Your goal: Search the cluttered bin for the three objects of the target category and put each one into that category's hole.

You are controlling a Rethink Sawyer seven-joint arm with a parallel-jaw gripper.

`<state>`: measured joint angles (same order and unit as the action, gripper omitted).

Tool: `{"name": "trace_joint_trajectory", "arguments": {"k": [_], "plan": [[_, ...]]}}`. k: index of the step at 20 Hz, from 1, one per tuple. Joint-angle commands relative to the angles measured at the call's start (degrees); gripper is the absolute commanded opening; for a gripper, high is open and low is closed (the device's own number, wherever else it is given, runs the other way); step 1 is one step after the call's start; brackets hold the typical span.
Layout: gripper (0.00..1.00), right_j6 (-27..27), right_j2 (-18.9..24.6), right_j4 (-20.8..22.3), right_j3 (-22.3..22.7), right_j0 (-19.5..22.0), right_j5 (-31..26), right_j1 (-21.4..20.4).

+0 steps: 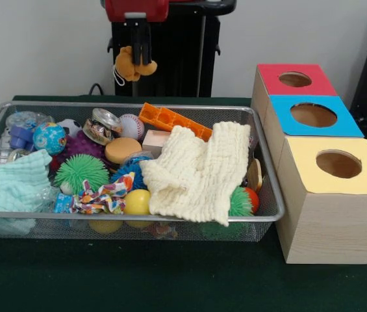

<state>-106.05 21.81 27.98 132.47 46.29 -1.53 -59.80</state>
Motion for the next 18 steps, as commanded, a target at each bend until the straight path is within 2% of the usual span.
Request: {"name": "trace_joint_trajectory", "arguments": {"k": [1, 4, 18], "plan": [[0.00, -12.61, -4.18, -3.90, 3.42, -3.69, 4.13, -0.77], [0.00, -12.98, -4.95, -5.02, 4.25, -4.92, 5.15, -0.89], [0.00, -14.80, -6.25, -13.95, 8.39, -12.02, 3.52, -6.93]]}}
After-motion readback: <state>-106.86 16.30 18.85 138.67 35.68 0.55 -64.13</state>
